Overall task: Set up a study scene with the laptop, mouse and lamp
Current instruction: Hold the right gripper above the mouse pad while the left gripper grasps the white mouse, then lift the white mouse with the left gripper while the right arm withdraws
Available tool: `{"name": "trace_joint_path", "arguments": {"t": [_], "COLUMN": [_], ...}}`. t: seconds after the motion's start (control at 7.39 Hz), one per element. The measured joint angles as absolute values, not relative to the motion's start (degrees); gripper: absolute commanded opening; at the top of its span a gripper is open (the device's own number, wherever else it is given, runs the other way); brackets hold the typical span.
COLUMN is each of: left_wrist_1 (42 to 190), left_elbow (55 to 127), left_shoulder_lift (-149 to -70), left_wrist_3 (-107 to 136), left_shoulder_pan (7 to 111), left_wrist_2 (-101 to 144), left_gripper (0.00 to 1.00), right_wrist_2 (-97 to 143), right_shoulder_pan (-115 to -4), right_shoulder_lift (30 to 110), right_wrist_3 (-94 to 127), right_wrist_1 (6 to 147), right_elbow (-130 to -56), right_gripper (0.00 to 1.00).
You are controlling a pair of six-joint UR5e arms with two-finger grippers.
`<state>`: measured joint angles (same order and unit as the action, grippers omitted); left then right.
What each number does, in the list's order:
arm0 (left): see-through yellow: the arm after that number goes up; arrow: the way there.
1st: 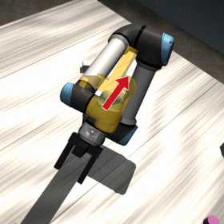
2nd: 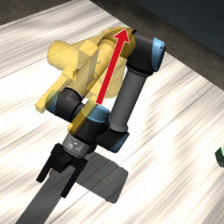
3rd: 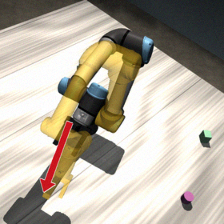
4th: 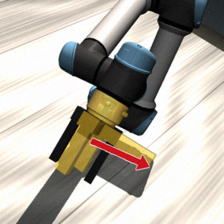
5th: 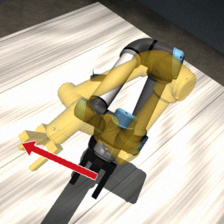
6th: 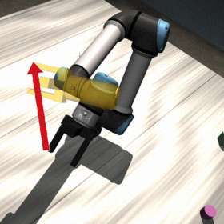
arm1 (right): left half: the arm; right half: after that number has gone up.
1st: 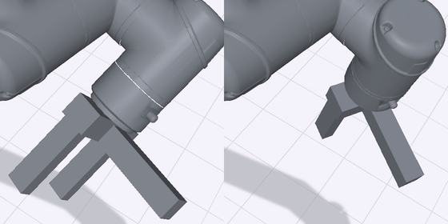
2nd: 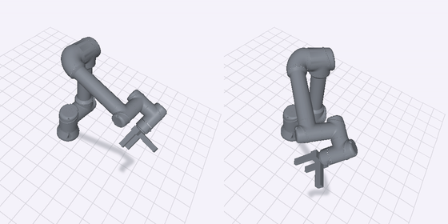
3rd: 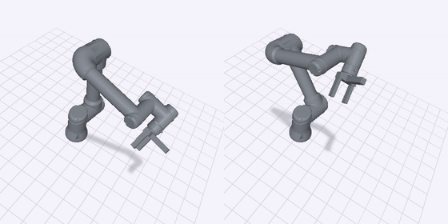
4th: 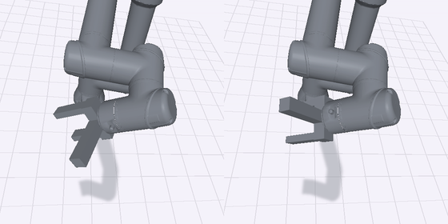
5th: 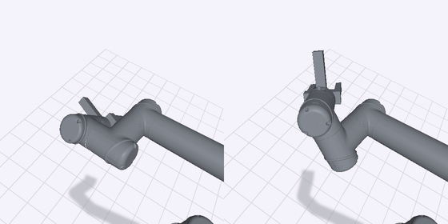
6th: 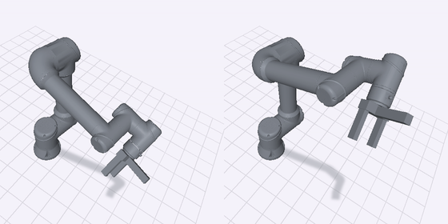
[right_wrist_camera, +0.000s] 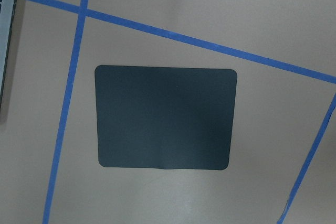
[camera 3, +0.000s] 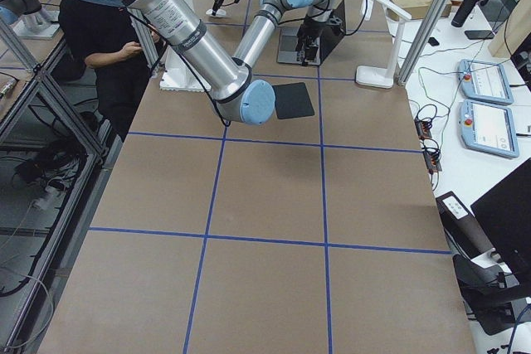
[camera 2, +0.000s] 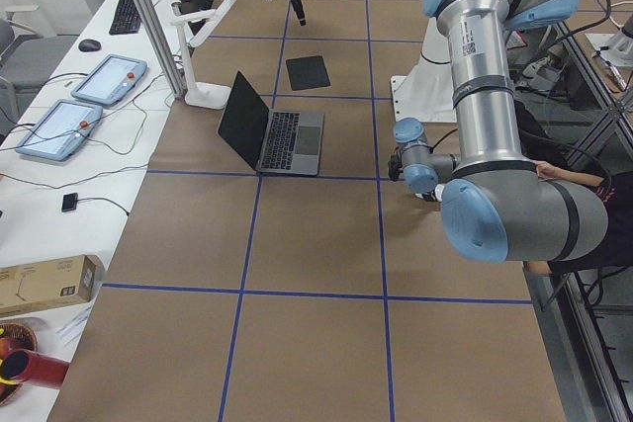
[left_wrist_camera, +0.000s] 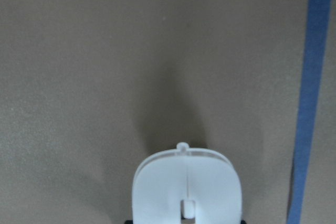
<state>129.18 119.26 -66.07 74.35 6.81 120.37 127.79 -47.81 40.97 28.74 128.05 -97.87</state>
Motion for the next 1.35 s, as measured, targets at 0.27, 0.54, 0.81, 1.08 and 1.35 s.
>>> {"name": "trace_joint_path", "arguments": {"t": [0.27,0.54,0.81,1.08,1.35], "left_wrist_1": [129.23,129.15,128.78,124.08,113.22], "left_elbow": [121.00,121.79,121.49,120.64,120.35], "left_shoulder_lift": [-66.07,-66.80,-68.91,-74.95,-85.96], "left_wrist_3": [73.49,69.64,65.56,63.36,62.95], "left_shoulder_pan": [11.55,16.72,22.20,26.09,29.27], "left_wrist_2": [123.48,125.37,127.54,128.25,128.52], "left_gripper": [0.62,0.62,0.62,0.62,0.62], "right_wrist_2": [127.79,127.85,128.01,128.55,129.24], "right_shoulder_pan": [-47.81,-48.76,-53.31,-58.39,-61.49], "right_shoulder_lift": [41.81,43.39,46.55,49.48,51.73], "right_wrist_3": [28.59,25.64,18.28,10.64,6.44], "right_wrist_1": [128.04,127.65,126.91,126.76,126.28], "right_elbow": [-99.07,-99.71,-99.59,-99.23,-99.01], "right_gripper": [1.00,1.00,1.00,1.00,1.00]}}
